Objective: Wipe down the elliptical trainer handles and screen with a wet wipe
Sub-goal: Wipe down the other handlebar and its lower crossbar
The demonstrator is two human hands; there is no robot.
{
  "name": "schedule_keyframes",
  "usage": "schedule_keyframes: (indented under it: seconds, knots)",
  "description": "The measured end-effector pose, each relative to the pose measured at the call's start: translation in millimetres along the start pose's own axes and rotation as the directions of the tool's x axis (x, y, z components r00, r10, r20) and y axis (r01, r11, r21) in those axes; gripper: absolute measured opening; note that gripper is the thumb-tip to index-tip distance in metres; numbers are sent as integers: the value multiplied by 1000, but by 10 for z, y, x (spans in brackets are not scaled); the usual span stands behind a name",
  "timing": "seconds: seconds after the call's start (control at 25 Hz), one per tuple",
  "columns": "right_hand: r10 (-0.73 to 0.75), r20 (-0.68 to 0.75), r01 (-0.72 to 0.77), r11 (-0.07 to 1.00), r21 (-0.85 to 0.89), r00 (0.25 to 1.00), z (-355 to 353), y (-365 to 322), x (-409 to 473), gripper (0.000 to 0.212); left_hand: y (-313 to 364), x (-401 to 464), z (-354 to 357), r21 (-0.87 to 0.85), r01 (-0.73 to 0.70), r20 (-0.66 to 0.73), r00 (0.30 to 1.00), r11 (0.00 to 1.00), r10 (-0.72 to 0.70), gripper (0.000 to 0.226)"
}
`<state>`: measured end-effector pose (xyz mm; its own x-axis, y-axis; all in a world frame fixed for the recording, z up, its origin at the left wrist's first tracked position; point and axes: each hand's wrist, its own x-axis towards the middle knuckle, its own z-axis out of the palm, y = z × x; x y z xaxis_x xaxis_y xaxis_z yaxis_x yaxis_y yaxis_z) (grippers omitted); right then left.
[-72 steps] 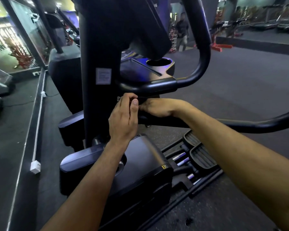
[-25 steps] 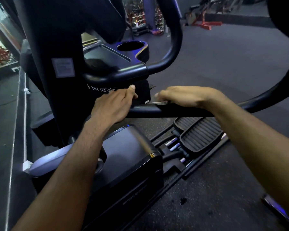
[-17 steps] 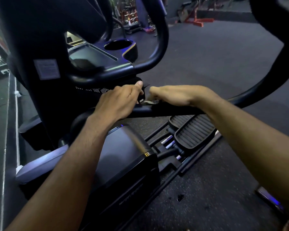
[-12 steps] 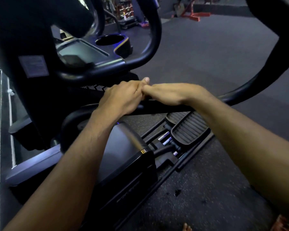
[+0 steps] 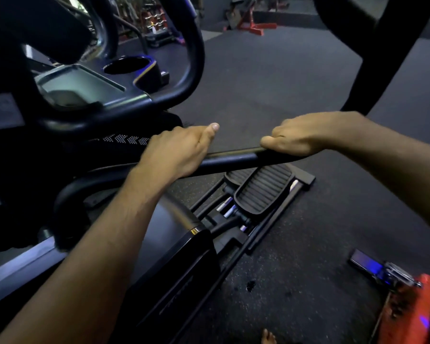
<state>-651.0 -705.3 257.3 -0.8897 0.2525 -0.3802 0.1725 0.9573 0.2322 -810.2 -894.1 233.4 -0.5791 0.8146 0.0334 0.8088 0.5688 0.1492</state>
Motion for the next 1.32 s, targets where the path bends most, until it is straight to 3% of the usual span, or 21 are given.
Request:
schedule_keyframes:
  seconds: [0.12, 0.24, 0.4, 0.52, 0.6, 0.68, 0.72, 0.8, 0.88, 1.0, 1.12, 1.2, 1.32]
  knots:
    - [211, 91, -182, 949, -258, 973, -50, 132, -216, 51, 361, 94, 112, 19, -107, 56, 993, 994, 106, 61]
    - [270, 57, -223, 881, -417, 961, 11, 166, -284, 33, 606, 188, 205, -2, -183, 89, 979, 983, 183, 60]
    - [104, -139, -163, 827, -538, 985, 42, 211, -532, 10, 595, 175, 220, 17, -214, 74, 974, 977, 213, 58]
    - [25, -411, -194, 906, -376, 911, 237, 274, -762, 16, 433, 106, 173, 17, -231, 33, 973, 973, 230, 60]
    - [45, -686, -127, 989, -70, 726, 363, 307, -940, 24, 260, 78, 136, 10, -213, 5, 977, 977, 213, 71]
    - [191, -897, -51, 981, 186, 398, 473, 383, -1145, 19, 126, 49, 130, 21, -215, -6, 976, 976, 215, 84]
    - [293, -933, -61, 956, 286, 210, 532, 433, -1212, 17, 94, 33, 135, 19, -229, -13, 973, 973, 229, 87]
    - [478, -871, -69, 871, 487, -116, 658, 435, -1148, 11, 95, -10, 134, 26, -247, -4, 969, 969, 247, 79]
    - [627, -725, 8, 758, 652, -287, 836, 225, -811, 9, 150, -52, 136, 56, -250, 16, 968, 967, 250, 63]
    - [788, -519, 158, 589, 793, -332, 1043, -75, -277, 5, 151, -114, 122, 90, -286, 1, 958, 954, 287, 60]
    - [840, -389, 215, 489, 846, -378, 1128, -147, -100, 10, 79, -114, 162, 65, -348, -19, 937, 935, 350, 59]
    - [877, -360, 266, 447, 854, -317, 1207, -391, 65, 13, 49, -111, 197, 56, -386, -33, 921, 921, 388, 60]
    - [962, -215, 429, 267, 863, -167, 1290, -747, 308, 12, 31, -83, 202, 49, -415, -42, 908, 908, 417, 59]
